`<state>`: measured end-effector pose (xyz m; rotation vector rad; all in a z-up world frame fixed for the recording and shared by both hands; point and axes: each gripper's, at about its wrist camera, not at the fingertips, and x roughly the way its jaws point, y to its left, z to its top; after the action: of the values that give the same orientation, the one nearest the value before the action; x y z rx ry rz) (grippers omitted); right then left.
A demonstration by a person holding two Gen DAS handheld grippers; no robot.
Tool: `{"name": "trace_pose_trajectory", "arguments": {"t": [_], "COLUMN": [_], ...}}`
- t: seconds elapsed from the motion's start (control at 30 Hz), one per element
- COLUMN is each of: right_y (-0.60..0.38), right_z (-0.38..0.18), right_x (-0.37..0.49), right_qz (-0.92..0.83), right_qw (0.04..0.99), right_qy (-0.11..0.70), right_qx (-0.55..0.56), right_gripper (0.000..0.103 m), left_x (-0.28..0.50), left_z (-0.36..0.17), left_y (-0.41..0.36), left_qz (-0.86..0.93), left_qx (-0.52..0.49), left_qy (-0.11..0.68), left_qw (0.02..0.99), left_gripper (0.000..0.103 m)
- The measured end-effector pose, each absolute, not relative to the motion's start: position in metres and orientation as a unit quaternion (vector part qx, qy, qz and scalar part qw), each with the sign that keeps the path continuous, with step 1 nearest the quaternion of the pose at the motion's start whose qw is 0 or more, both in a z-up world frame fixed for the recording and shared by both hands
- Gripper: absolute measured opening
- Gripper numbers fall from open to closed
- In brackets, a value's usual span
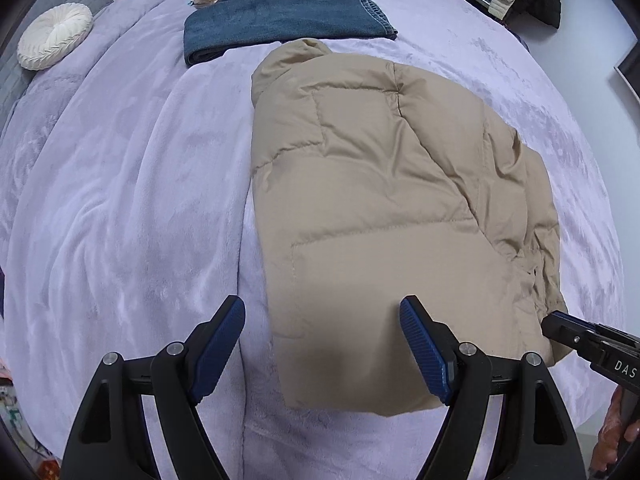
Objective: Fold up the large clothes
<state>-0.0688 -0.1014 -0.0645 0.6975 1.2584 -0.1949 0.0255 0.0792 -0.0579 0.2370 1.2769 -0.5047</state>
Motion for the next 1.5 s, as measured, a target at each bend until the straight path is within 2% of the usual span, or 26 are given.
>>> {"name": "trace_pose_trajectory", "arguments": {"t": [0.17,0.23,0.53,0.57,0.6,0.87,0.97,1.13,1.2,1.3,1.37,1.5], "right_y": [-0.098,-0.096,-0.091,-0.091,-0.090,-0.090,-0.089,-0.085,-0.084,-0.082,-0.078,-0.070], "right_z": [-0.057,-0.052,-0.034,-0.033,-0.032,-0.022,-0.014,0.004,0.013,0.027,0.038,0.055], "right_x": [-0.086,-0.090,-0.098,-0.100,-0.103,-0.134,-0.144,-0.156,-0.159,-0.162,-0.163,-0.162], "right_qz": [-0.104,-0.106,-0.095,-0.092,-0.088,-0.077,-0.077,-0.088,-0.094,-0.094,-0.102,-0.109], "right_qw": [0.747,0.750,0.763,0.764,0.766,0.767,0.773,0.789,0.796,0.806,0.814,0.827], "right_qy": [0.565,0.560,0.553,0.552,0.550,0.554,0.554,0.546,0.540,0.531,0.524,0.509], "right_qx": [0.335,0.335,0.321,0.321,0.322,0.315,0.299,0.268,0.257,0.244,0.228,0.213], "right_gripper": [0.028,0.033,0.036,0.037,0.037,0.042,0.049,0.074,0.080,0.081,0.086,0.086], "left_x": [0.010,0.004,-0.016,-0.020,-0.024,-0.063,-0.078,-0.099,-0.106,-0.116,-0.119,-0.115], "left_z": [-0.058,-0.058,-0.044,-0.042,-0.040,-0.017,-0.010,0.005,0.014,0.029,0.040,0.055], "left_y": [0.091,0.094,0.110,0.110,0.111,0.110,0.111,0.117,0.121,0.125,0.129,0.137], "left_qz": [-0.236,-0.235,-0.205,-0.201,-0.198,-0.183,-0.172,-0.161,-0.159,-0.151,-0.147,-0.149], "left_qx": [0.112,0.117,0.091,0.090,0.091,0.091,0.087,0.084,0.081,0.084,0.080,0.071], "left_qy": [0.594,0.596,0.589,0.589,0.590,0.576,0.569,0.560,0.553,0.538,0.529,0.518], "left_qw": [0.761,0.759,0.776,0.778,0.778,0.792,0.799,0.809,0.814,0.825,0.832,0.840], "left_gripper": [0.080,0.086,0.086,0.091,0.103,0.103,0.103,0.103,0.103,0.103,0.103,0.103]}}
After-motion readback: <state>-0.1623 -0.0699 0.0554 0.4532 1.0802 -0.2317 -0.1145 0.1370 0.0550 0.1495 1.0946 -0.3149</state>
